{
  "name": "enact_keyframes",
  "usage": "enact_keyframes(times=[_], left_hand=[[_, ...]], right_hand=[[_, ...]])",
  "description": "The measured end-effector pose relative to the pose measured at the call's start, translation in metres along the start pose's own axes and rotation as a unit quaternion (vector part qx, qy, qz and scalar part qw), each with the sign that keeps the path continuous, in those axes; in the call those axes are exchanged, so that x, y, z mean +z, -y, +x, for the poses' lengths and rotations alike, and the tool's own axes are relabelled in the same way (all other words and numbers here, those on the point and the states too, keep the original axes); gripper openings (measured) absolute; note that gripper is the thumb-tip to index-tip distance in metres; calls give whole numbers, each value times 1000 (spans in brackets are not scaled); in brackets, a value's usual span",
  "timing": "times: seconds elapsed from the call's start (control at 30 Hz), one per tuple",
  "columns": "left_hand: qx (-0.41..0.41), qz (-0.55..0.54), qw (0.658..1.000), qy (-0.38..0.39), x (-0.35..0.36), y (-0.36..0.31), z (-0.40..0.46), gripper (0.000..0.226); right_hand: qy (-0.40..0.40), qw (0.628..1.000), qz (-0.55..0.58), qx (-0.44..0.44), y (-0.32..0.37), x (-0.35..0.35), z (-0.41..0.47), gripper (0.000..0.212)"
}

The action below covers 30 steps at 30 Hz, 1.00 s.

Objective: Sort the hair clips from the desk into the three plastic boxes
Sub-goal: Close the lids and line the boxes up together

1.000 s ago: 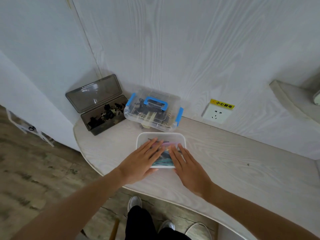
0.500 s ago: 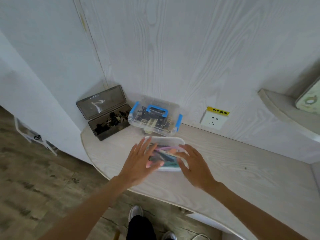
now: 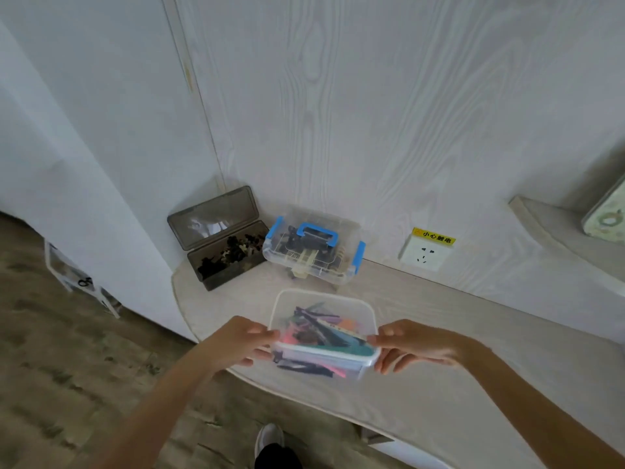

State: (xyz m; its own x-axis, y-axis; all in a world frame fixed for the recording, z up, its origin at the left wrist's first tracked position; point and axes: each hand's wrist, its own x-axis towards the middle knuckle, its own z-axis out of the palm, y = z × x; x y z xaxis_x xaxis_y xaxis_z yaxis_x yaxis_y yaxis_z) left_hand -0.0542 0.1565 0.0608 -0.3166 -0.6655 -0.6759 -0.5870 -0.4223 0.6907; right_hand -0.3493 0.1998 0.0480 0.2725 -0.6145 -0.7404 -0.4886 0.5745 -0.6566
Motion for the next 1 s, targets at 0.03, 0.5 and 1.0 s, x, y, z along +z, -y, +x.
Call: enact_keyframes(times=[0.03,0.5,1.0], left_hand=[[26,9,1000,-1,-10,-8,-9,21],[119,-103,966,-203,-65,-99,113,23],[119,-85,976,-161,-79,-103,111,37]], right_hand=[[5,1000,-4,-21,8,-2,-5,25],[-319,923,186,-108,102,-47,74,30],[-388,905,155,-77,108,-38,89,30]])
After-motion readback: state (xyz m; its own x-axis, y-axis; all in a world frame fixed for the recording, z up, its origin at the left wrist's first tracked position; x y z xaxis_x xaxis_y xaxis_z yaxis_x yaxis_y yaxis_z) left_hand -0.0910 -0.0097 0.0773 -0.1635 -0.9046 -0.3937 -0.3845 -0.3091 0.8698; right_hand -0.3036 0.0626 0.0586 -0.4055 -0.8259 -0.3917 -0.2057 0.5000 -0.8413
